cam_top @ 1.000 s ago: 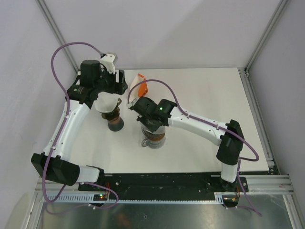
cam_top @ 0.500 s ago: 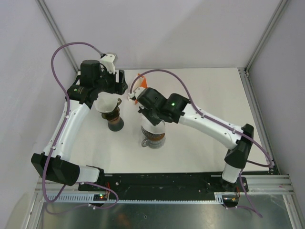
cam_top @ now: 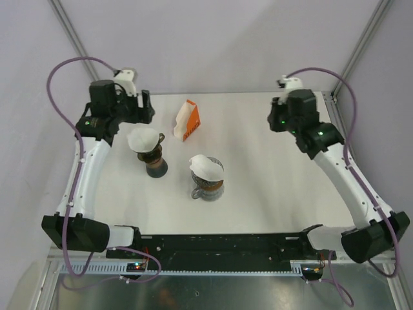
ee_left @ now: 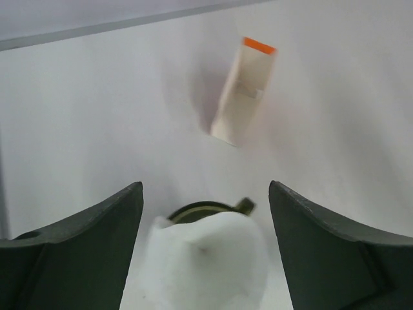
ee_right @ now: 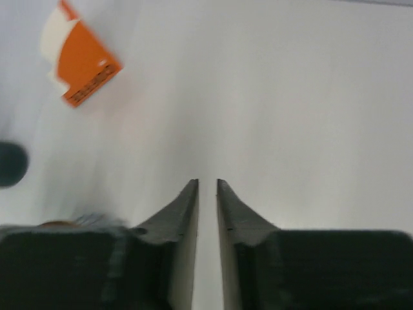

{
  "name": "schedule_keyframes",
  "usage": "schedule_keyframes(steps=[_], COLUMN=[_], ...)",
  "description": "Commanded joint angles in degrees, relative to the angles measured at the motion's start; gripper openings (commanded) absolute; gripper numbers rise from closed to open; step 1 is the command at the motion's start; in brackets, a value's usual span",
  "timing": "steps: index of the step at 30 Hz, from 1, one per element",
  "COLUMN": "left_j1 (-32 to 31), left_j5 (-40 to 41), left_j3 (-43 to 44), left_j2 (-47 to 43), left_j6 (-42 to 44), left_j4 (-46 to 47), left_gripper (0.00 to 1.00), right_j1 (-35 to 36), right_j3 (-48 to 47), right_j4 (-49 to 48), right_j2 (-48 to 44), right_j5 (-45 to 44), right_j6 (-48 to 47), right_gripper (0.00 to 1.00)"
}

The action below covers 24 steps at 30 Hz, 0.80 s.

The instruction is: Place the coffee filter in the dripper

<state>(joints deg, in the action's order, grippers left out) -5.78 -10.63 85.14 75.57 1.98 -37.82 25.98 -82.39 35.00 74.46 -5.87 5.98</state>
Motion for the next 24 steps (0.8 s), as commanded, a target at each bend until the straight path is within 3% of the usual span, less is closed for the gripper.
schedule_keyframes(steps=[1,5,10,19,24], left_j1=[8.59,16.51,21.72,26.69,29.45], left_j5=[0.37,-0.53,0.78,7.10,7.72], left_j3=[2.89,2.42,-2.07,-16.94,-30.02], left_j2=[-2.08,-1.69,-2.42,-6.67,-8.91], left_j6=[1.25,1.19,1.62,0.57,-0.82], left_j4=[1.65,1.85,4.09,15.59,30.18], left_gripper=[0.84,0.86,0.87,0.88,0.89], right_j1=[-10.81,-17.92,-22.18,-25.36,-27.22], right_j3=[7.42,12.31,17.81,30.64,40.50], right_j4=[-12.08,-15.42,-19.87,-30.67,-42.55], right_j2=[-4.36,-4.97,-5.50,-8.43,-11.34], right_j5=[3.95,4.96,4.60,0.23,-1.75], right_j6=[5.09,7.19,8.95,7.92,5.88], right_gripper=[0.34,0.59,0.72,0.77,0.77])
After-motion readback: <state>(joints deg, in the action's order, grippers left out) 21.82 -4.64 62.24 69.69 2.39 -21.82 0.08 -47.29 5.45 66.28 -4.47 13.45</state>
